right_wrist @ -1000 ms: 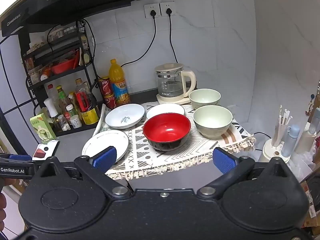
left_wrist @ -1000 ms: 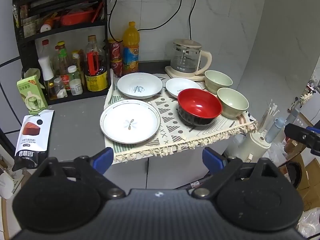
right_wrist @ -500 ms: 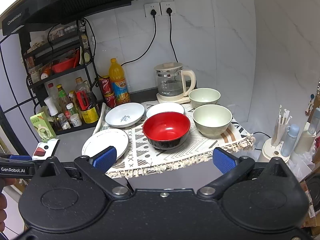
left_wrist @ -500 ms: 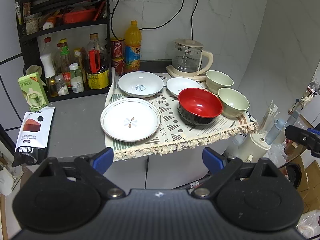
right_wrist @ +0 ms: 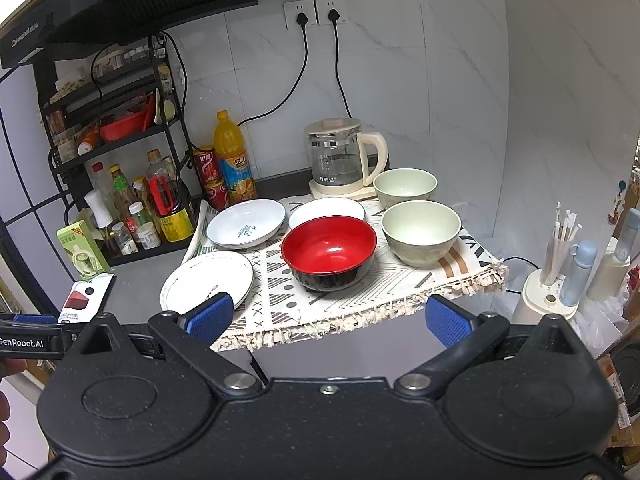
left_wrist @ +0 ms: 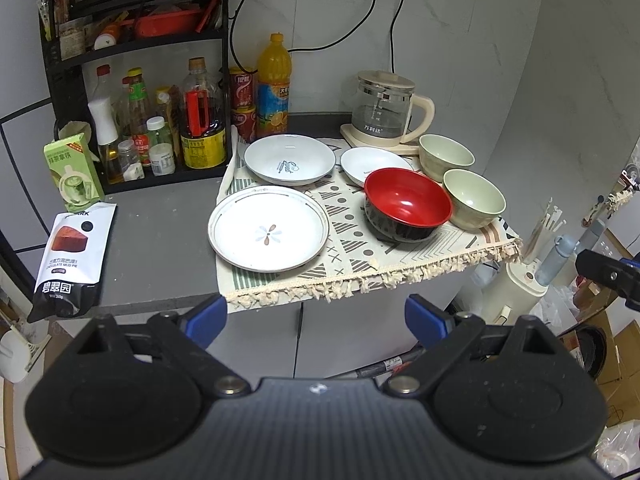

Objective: Organize plates and bowls

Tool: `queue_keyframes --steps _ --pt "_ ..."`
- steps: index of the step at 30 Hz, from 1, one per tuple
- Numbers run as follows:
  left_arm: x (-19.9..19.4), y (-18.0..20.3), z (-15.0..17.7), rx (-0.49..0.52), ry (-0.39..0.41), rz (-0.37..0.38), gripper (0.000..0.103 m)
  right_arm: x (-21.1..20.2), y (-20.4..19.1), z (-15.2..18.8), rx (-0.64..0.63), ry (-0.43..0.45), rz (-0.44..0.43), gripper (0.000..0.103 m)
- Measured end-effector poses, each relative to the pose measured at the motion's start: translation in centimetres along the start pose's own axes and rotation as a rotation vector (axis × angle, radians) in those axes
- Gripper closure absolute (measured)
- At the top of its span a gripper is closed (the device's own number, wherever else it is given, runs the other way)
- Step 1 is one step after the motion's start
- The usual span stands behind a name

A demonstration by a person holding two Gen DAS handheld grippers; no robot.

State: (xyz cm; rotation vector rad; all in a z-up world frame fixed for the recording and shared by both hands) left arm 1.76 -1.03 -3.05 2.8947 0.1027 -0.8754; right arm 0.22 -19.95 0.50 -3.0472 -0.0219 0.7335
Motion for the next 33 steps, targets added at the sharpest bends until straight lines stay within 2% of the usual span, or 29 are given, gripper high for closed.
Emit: queue_keyframes --steps 33 --pt "0.03 0.58 0.44 -0.019 -0.004 -0.009 0.009 0.21 0.72 0.14 -0.001 -0.024 -0.005 0.0"
Point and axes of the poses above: each gripper's, at about its wrist camera, not at the fingertips, and x roughly the way its jaws point, y to its right, z to its underside, the point moved 4 cm from there along x, roughly the way its jaws point, and after that the axes turned 11 degrees about y, right-handed, at the moved point
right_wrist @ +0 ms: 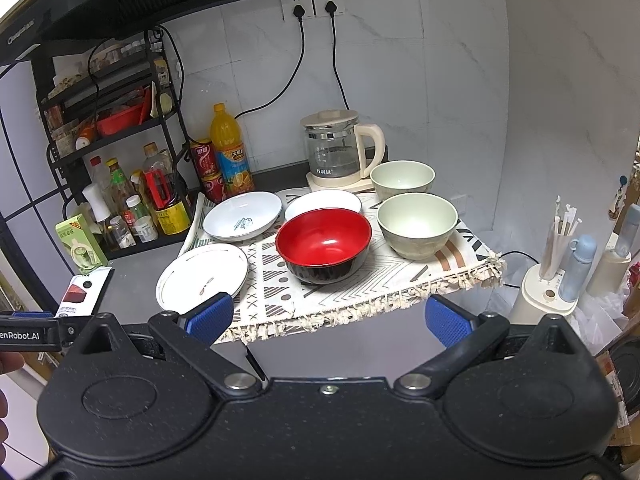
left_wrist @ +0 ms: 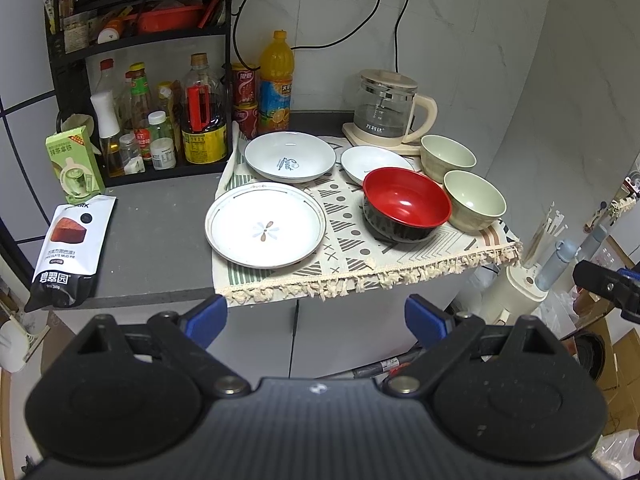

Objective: Organize plates and bowls
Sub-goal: 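Move both grippers toward the large pale green bowl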

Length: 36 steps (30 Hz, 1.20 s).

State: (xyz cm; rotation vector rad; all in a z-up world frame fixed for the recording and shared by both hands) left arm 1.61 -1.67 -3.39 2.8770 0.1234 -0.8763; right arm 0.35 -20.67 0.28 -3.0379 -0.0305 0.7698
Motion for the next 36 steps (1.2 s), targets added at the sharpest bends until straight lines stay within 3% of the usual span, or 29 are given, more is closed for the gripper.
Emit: queue_keyframes --steps 17,25,36 --pt "2.0 0.8 -1.5 -0.028 -0.007 -0.013 0.009 1.7 0.8 -0.4 0.015 -0.018 -0.005 0.0" --pt "6.7 1.5 -3.2 -0.026 -0.031 0.001 0.009 4.7 1.7 -1.1 0.032 -0.03 -0.007 0.0" --pt "15.0 3.0 -7.5 -0.027 -0.056 0.016 0.009 12.7 4.4 -3.5 0.038 -0.068 0.039 0.0"
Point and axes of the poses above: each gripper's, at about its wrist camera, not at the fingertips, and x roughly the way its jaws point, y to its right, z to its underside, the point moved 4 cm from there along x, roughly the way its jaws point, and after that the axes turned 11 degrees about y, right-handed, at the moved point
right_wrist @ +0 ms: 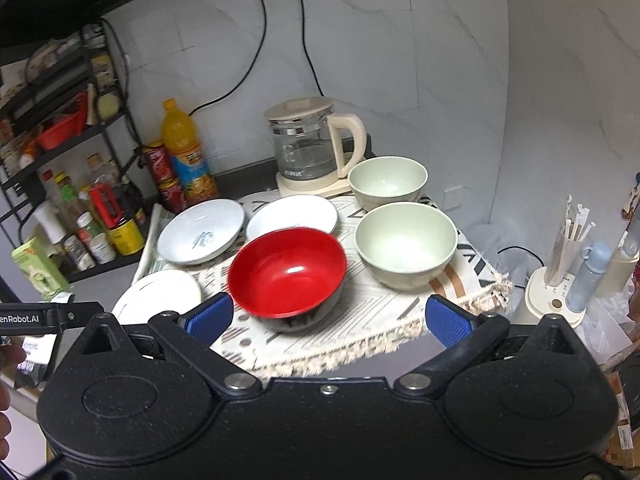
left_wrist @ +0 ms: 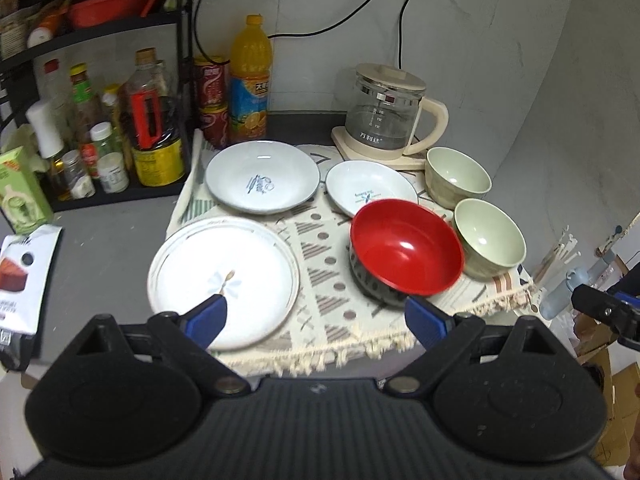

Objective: Organize plates and bowls
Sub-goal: 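Move both grippers toward the large pale green bowl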

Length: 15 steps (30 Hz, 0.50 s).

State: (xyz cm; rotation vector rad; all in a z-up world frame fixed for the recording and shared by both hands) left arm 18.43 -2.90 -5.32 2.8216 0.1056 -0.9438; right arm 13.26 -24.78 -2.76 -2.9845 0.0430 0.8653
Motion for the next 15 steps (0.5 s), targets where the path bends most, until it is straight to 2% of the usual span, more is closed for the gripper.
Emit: queue_keyframes --steps 15 --pt "10.7 3.8 -5.1 0.066 -0.069 0.071 0.009 7.9 3.3 -2.1 0.048 -0.061 0.092 0.0"
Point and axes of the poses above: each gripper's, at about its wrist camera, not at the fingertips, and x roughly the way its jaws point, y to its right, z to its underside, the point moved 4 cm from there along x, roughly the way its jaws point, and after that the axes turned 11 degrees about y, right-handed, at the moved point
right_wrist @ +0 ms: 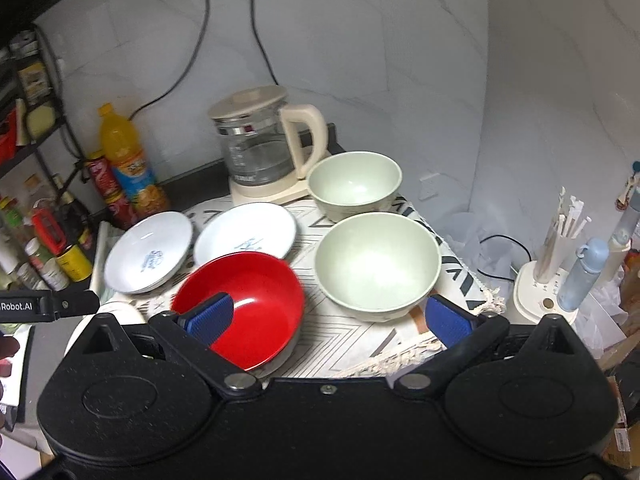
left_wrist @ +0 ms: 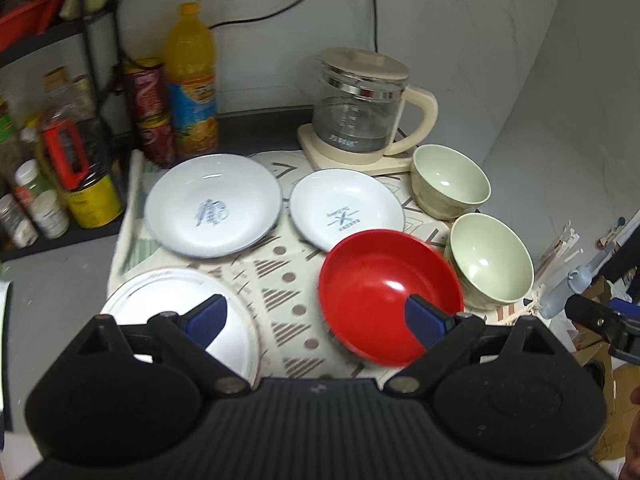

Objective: Organize plates and bowls
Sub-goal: 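Move both grippers toward the large pale green bowl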

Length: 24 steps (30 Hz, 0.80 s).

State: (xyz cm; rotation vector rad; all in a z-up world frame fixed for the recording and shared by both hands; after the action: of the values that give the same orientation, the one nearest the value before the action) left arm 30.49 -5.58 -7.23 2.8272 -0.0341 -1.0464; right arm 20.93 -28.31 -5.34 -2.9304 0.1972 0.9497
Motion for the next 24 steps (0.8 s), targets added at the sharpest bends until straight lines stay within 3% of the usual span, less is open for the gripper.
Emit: queue_keyframes --steps 24 --pt "15.7 12.7 -5.4 0.254 -0.113 0.319 0.009 8.0 7.0 0.2 0.165 -0.083 0.224 0.001"
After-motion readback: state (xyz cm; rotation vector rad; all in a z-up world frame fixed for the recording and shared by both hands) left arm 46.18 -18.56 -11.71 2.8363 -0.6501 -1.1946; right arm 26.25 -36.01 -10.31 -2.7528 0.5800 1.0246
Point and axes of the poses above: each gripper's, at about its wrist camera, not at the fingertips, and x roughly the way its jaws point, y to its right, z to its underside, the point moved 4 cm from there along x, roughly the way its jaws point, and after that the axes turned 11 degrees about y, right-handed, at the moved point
